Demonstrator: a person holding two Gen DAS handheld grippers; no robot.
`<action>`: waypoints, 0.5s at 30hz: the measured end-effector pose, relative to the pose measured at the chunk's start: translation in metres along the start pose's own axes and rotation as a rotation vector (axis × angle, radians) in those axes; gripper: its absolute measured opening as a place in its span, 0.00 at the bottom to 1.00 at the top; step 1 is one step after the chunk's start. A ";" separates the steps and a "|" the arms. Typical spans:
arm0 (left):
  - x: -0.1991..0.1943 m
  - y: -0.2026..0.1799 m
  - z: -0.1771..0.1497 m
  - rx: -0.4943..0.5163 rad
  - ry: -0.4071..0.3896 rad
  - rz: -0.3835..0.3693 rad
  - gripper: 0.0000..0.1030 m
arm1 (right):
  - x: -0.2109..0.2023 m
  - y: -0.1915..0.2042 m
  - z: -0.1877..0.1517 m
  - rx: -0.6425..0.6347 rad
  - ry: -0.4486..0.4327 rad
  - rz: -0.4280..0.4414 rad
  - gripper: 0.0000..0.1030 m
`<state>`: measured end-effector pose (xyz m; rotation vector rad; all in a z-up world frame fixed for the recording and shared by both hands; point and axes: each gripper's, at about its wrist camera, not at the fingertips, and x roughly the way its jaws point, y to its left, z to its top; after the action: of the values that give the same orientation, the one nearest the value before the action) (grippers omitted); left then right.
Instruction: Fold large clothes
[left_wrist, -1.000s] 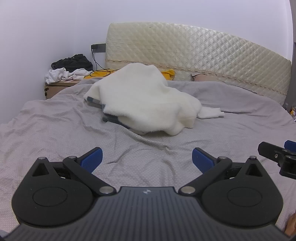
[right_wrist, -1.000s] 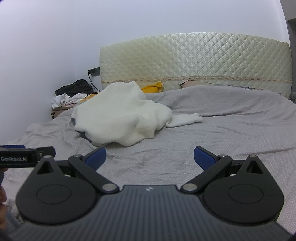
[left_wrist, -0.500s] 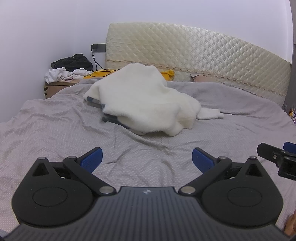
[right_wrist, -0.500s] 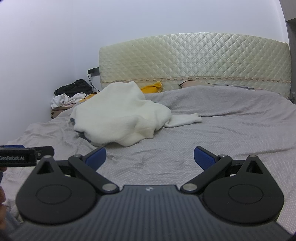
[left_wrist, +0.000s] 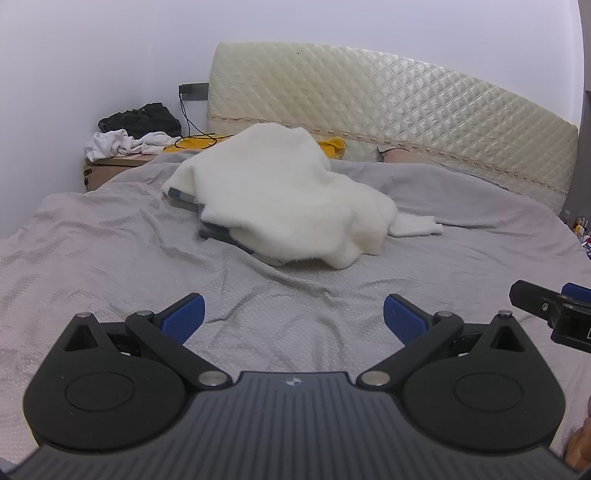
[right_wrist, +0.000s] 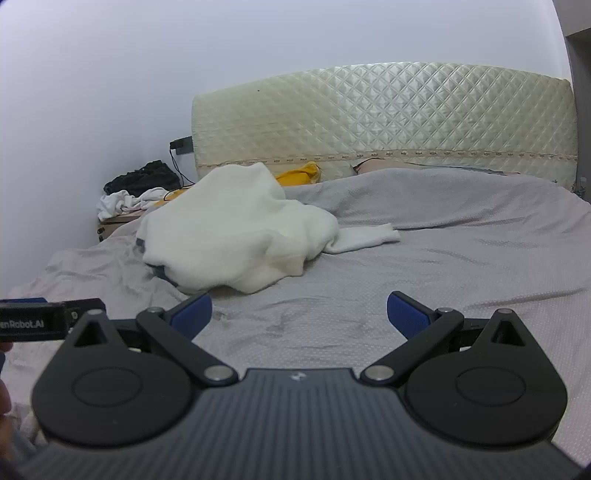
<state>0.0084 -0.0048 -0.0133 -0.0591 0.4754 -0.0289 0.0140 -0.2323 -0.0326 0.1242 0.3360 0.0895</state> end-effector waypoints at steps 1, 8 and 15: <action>0.000 0.001 0.000 0.000 0.000 0.000 1.00 | 0.000 0.000 0.000 -0.001 0.000 -0.001 1.00; 0.001 0.000 0.000 -0.003 0.004 -0.003 1.00 | 0.000 0.001 -0.001 -0.007 0.000 -0.005 1.00; 0.020 -0.003 0.011 -0.005 0.014 -0.029 1.00 | 0.017 -0.001 0.000 0.026 0.014 -0.032 1.00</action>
<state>0.0316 -0.0082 -0.0123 -0.0712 0.4883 -0.0566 0.0301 -0.2319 -0.0382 0.1436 0.3526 0.0549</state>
